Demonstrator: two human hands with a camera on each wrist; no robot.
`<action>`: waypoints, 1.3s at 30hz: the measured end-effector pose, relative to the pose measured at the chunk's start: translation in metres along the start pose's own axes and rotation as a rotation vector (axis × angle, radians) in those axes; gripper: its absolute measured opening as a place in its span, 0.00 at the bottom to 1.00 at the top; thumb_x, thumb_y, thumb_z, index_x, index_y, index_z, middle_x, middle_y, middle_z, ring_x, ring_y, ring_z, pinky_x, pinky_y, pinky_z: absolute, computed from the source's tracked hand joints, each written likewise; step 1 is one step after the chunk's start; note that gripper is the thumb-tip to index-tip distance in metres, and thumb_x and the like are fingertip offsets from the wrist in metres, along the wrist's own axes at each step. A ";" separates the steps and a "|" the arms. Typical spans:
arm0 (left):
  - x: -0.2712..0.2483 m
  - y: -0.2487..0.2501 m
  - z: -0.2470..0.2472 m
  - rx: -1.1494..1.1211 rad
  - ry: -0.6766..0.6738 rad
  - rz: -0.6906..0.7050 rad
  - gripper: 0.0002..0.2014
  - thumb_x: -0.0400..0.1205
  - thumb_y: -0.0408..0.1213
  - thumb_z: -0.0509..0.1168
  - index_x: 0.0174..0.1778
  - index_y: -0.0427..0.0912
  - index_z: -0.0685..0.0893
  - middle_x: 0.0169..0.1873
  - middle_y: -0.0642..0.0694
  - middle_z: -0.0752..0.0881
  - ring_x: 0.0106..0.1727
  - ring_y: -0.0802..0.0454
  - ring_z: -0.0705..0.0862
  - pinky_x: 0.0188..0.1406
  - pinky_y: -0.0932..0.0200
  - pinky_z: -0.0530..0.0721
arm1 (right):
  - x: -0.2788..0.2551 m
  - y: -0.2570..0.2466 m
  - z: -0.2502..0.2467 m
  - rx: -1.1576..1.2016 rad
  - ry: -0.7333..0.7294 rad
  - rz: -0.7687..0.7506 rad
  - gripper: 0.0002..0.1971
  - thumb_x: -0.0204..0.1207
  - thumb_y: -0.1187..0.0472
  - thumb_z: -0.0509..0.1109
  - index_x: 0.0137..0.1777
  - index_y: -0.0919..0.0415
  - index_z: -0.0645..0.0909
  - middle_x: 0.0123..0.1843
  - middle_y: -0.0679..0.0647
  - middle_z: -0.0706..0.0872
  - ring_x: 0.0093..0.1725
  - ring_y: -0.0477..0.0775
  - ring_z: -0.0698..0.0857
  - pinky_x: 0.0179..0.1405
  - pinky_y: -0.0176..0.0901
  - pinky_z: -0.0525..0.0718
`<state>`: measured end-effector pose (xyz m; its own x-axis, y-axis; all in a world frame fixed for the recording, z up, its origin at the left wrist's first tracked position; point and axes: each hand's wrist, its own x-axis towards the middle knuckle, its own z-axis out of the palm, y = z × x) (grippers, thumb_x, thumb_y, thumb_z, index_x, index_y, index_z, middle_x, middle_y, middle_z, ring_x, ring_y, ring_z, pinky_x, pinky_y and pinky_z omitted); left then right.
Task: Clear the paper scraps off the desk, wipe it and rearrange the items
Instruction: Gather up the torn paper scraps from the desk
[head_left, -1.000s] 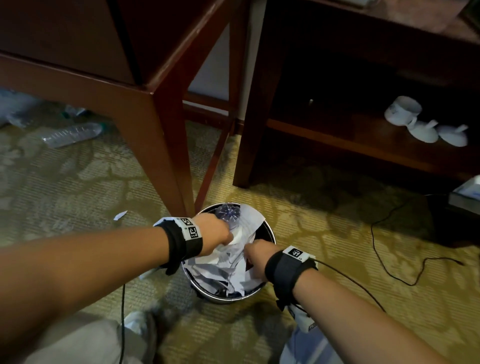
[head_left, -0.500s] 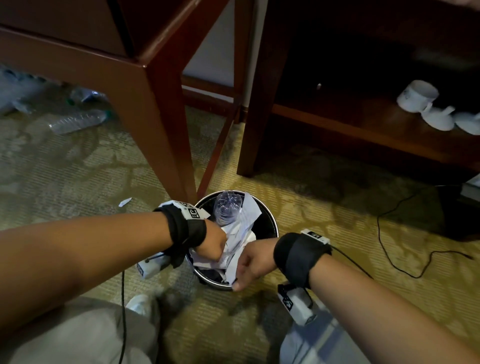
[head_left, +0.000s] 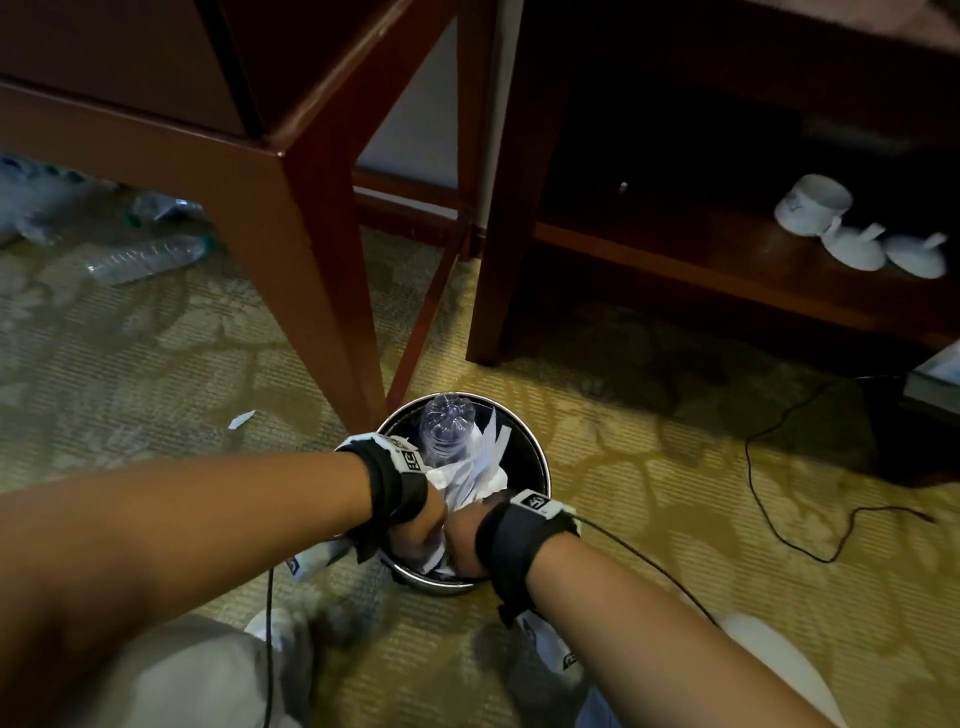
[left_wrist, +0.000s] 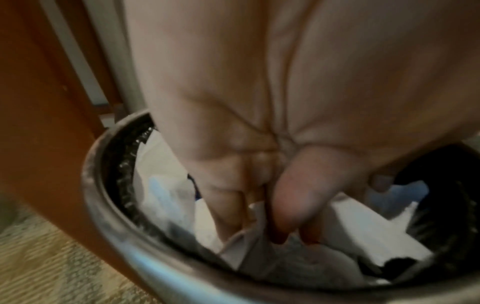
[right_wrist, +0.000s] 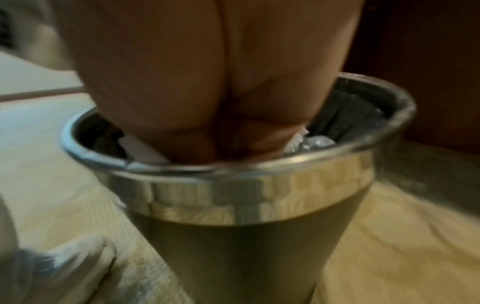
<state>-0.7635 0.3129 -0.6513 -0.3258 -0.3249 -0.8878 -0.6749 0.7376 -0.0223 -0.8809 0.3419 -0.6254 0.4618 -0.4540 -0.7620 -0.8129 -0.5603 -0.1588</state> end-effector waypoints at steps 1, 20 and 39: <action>0.001 -0.001 -0.002 -0.008 0.033 -0.004 0.18 0.90 0.36 0.56 0.75 0.33 0.74 0.75 0.36 0.75 0.78 0.41 0.70 0.78 0.50 0.65 | -0.002 -0.002 -0.001 -0.011 0.050 -0.008 0.13 0.79 0.59 0.69 0.58 0.66 0.84 0.56 0.65 0.88 0.58 0.65 0.86 0.50 0.48 0.80; -0.060 -0.009 -0.028 0.027 0.233 -0.128 0.19 0.82 0.56 0.63 0.59 0.46 0.83 0.46 0.45 0.85 0.51 0.43 0.86 0.57 0.47 0.85 | -0.031 0.047 -0.023 -0.249 0.203 0.152 0.22 0.83 0.45 0.56 0.75 0.47 0.72 0.71 0.56 0.77 0.70 0.61 0.72 0.67 0.58 0.68; 0.135 -0.024 0.049 0.023 -0.193 -0.034 0.26 0.58 0.56 0.79 0.51 0.56 0.84 0.53 0.59 0.87 0.50 0.48 0.85 0.58 0.39 0.81 | 0.012 0.009 -0.031 -0.090 -0.104 0.185 0.21 0.83 0.54 0.64 0.73 0.59 0.77 0.73 0.60 0.80 0.70 0.63 0.80 0.68 0.54 0.77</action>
<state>-0.7584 0.2804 -0.7934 -0.1688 -0.2323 -0.9579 -0.6671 0.7423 -0.0625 -0.8718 0.3099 -0.6172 0.2655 -0.4834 -0.8342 -0.8432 -0.5360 0.0422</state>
